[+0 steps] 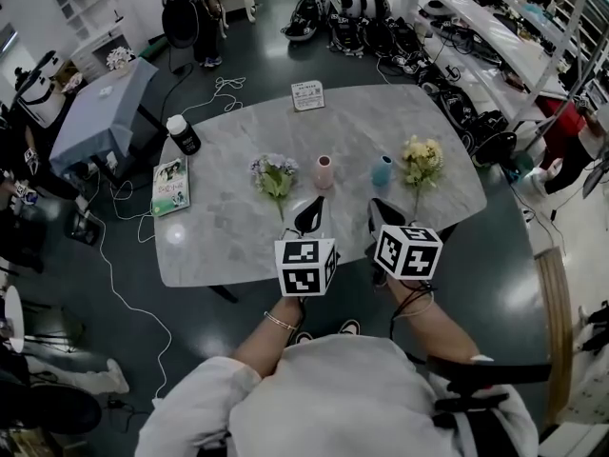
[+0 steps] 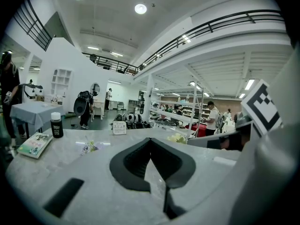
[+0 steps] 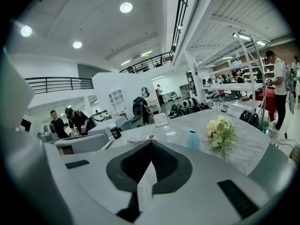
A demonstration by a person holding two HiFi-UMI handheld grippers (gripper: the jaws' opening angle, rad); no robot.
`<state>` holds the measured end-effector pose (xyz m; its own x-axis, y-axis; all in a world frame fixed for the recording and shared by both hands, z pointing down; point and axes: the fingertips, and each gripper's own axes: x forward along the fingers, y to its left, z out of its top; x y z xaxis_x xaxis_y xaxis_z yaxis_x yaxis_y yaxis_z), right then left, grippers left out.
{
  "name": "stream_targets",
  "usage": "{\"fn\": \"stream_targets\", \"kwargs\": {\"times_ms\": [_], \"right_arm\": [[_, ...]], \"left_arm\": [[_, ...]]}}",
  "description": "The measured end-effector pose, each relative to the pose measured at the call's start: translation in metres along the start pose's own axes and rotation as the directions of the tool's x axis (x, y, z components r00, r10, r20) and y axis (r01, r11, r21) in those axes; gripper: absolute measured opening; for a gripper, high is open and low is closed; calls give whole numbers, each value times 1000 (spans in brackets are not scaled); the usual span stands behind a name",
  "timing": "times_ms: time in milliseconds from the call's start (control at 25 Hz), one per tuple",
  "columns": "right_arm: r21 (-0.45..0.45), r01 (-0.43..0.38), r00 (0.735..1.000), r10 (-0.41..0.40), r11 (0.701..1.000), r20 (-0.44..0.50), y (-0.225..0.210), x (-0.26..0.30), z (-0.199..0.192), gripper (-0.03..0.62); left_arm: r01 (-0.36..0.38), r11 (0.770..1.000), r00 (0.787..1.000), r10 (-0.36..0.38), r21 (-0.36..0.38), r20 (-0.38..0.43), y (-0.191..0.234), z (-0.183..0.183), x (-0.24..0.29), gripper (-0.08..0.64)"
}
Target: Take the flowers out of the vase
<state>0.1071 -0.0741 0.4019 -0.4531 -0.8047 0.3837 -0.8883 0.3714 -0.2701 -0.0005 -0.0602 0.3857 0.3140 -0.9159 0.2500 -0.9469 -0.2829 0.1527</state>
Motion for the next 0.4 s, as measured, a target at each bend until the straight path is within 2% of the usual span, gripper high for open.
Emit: {"fn": "stream_targets", "kwargs": {"times_ms": [400], "right_arm": [[-5,1,1000,-1,1000,-2,0,-2,-1,5]], "left_arm": [[-3,1000,1000,3,3,4,0,1,-1,9]]}}
